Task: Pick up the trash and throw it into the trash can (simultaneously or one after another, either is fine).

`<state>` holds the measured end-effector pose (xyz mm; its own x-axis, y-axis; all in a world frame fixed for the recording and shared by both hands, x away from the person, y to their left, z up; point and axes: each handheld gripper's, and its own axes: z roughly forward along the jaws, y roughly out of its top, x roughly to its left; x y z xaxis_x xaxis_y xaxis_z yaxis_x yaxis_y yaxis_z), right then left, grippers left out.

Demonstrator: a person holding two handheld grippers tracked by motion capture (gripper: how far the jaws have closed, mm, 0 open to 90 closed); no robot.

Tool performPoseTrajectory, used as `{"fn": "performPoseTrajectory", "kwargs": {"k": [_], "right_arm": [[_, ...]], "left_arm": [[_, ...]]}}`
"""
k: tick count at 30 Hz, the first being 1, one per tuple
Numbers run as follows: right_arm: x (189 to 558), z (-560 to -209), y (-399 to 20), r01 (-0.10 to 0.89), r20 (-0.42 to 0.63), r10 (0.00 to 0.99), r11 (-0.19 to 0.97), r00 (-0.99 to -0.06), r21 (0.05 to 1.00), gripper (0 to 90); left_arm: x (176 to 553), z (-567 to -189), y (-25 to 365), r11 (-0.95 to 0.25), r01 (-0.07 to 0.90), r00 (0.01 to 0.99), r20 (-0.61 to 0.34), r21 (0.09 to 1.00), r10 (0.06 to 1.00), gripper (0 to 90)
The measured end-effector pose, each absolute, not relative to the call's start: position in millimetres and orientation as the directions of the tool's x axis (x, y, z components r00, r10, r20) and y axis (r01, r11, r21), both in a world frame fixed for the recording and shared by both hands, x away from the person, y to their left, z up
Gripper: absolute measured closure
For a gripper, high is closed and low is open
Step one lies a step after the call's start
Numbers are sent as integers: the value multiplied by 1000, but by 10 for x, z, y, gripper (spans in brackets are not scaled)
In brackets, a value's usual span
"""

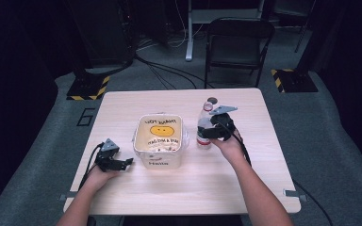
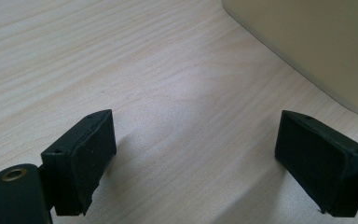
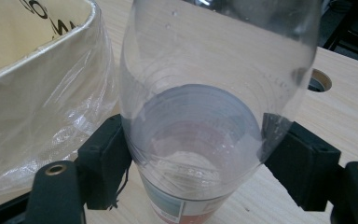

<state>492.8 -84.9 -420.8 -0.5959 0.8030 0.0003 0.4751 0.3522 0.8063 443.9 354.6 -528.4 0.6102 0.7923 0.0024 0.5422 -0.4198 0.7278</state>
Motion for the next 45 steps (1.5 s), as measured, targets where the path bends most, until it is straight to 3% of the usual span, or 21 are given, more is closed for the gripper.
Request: {"fn": "performPoseTrajectory", "kwargs": {"k": [21,45], "right_arm": [[4859,-4130,-922,459,-7,800,352,-600,816,254],[4733,-3812,-863,388,-79,757,418,-649,821,254]], "left_arm": [[4440,-5284,3546,-420,541,610,4,729,792,121],[4441,-5285,3546,-420,540,610,4,730,792,121]]}}
